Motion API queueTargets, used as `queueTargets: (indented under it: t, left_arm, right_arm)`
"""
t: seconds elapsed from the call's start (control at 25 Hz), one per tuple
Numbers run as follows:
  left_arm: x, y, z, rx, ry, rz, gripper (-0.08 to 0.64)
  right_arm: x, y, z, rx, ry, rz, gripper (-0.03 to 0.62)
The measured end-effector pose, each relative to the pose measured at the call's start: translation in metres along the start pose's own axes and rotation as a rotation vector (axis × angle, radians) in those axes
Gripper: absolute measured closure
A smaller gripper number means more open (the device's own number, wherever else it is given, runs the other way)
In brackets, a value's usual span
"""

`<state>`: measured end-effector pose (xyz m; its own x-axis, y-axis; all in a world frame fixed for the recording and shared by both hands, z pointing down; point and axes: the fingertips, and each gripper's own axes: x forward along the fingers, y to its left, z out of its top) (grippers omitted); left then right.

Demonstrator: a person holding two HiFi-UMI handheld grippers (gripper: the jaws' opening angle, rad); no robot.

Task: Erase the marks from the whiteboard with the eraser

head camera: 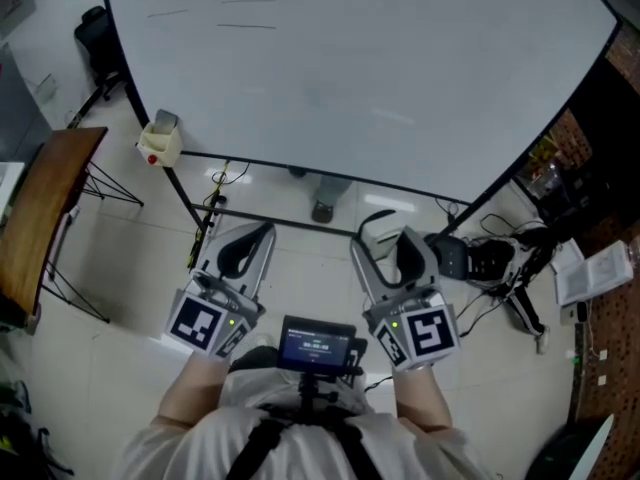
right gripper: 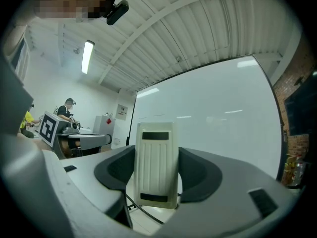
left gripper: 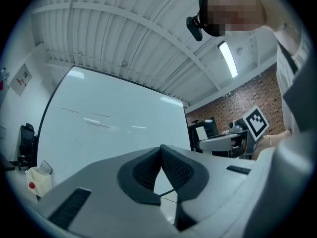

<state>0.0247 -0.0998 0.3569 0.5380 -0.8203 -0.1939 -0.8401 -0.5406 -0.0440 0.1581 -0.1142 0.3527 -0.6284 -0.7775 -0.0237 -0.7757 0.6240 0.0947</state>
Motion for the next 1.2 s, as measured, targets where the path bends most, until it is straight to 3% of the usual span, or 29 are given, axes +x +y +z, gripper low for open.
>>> queueTargets:
  t: [0.52,0.92,1.2]
  left_arm:
    - [-0.018,0.004,0.034,0.027,-0.038,-0.057,0.554]
    - [-0.034,0.018,0.019,-0.025,-0.036,-0.065,0.554]
    - [-0.033,0.024,0.014,-0.043,-0.045,-0.075,0.554]
  right_arm:
    - [-0.019,0.026,0.016,0.017,-0.038,-0.022,0.336]
    - [-0.020,0.043,-0.016,0.071,0.022,-0.040,0.336]
    - [-0.017,0.037,-0.013,0.066,0.015,-0.066,0.336]
